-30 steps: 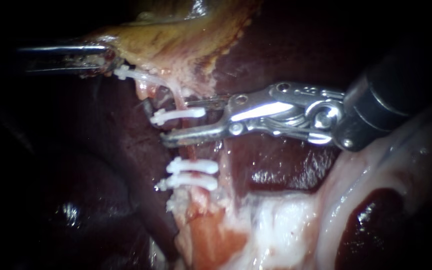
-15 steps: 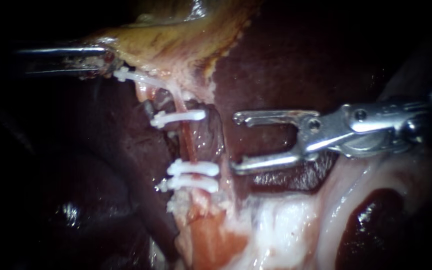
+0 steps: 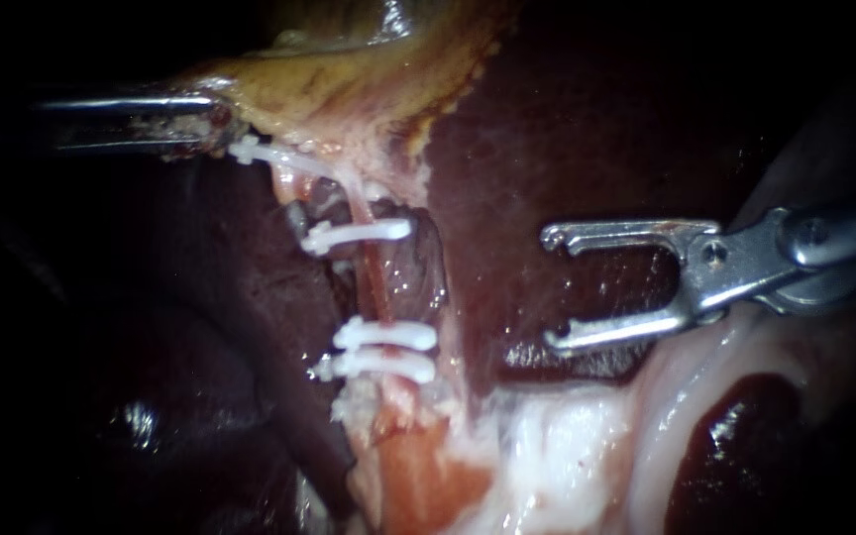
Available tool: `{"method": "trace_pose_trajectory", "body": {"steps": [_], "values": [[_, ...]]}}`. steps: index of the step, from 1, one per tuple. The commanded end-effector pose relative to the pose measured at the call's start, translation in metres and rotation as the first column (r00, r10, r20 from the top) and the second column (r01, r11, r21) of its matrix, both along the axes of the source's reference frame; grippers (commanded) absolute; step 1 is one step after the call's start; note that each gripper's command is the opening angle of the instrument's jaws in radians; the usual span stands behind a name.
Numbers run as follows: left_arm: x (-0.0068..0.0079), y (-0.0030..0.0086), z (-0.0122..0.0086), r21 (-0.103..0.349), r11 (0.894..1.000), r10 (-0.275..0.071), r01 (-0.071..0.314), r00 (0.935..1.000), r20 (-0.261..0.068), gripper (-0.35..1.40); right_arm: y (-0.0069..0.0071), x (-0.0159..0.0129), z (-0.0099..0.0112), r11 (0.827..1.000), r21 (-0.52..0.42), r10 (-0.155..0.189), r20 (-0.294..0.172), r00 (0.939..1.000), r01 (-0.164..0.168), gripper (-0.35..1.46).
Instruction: Going back third clip right tube
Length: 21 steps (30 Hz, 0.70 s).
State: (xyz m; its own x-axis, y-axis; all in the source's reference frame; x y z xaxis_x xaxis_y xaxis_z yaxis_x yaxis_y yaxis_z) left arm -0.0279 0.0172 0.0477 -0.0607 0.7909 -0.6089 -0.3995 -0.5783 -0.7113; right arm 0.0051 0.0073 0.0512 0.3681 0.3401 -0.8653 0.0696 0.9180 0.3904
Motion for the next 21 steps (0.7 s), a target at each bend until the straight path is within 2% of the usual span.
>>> {"method": "trace_pose_trajectory", "body": {"steps": [1,7,13,21], "values": [[-0.0001,0.0000,0.0001,-0.001,1.000,0.002,-0.002,1.0000,0.001,-0.35,-0.0001,0.0000,0.0000,1.000,0.001,0.000,0.000,1.0000,0.000,0.50],[-0.0015,-0.0003,0.0013,-0.005,1.000,0.007,-0.007,1.0000,0.005,-0.35,-0.0001,-0.0001,0.0000,1.000,0.000,-0.001,0.000,1.0000,0.001,0.50],[-0.0037,-0.0011,0.0032,-0.016,1.000,0.026,-0.026,0.9996,0.006,-0.35,-0.0001,-0.0001,0.0000,1.000,0.000,-0.001,0.000,1.0000,0.001,0.50],[-0.0055,-0.0018,0.0050,-0.001,0.999,0.040,-0.040,0.9992,-0.001,-0.35,-0.0001,-0.0002,0.0000,1.000,0.000,-0.001,-0.001,1.0000,0.001,0.50]]}}
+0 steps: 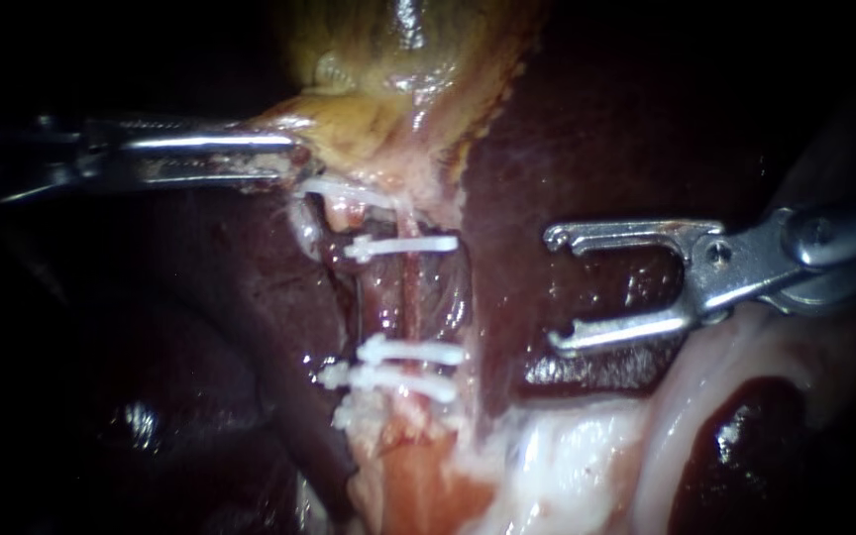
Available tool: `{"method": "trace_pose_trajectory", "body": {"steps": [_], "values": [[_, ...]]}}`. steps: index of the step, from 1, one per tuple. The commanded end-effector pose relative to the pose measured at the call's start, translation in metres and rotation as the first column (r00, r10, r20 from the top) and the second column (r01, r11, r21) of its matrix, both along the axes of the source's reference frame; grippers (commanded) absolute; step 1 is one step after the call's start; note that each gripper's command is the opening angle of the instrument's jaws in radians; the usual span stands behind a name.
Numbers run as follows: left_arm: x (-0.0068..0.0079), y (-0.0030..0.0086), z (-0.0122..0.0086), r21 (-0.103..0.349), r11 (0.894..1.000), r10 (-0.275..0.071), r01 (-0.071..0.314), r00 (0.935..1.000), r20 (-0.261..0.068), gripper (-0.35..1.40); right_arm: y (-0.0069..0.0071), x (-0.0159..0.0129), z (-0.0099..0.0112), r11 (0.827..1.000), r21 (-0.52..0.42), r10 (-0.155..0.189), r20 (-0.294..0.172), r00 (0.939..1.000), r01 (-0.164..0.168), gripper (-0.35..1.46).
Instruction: Going back third clip right tube
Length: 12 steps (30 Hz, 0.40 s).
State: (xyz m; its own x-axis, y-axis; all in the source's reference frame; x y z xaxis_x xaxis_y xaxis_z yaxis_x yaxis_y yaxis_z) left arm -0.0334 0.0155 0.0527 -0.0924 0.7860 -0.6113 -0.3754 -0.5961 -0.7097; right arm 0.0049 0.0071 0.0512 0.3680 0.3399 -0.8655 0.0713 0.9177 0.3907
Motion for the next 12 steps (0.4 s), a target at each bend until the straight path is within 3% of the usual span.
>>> {"method": "trace_pose_trajectory", "body": {"steps": [1,12], "values": [[-0.0001,-0.0001,0.0002,0.003,1.000,0.004,-0.004,1.0000,-0.002,-0.35,0.0000,0.0000,0.0000,1.000,0.000,0.000,0.000,1.0000,0.000,0.50],[-0.0002,-0.0001,0.0002,0.002,1.000,0.004,-0.004,1.0000,-0.002,-0.35,0.0000,-0.0001,-0.0001,1.000,0.000,0.000,0.000,1.0000,0.000,0.50]]}}
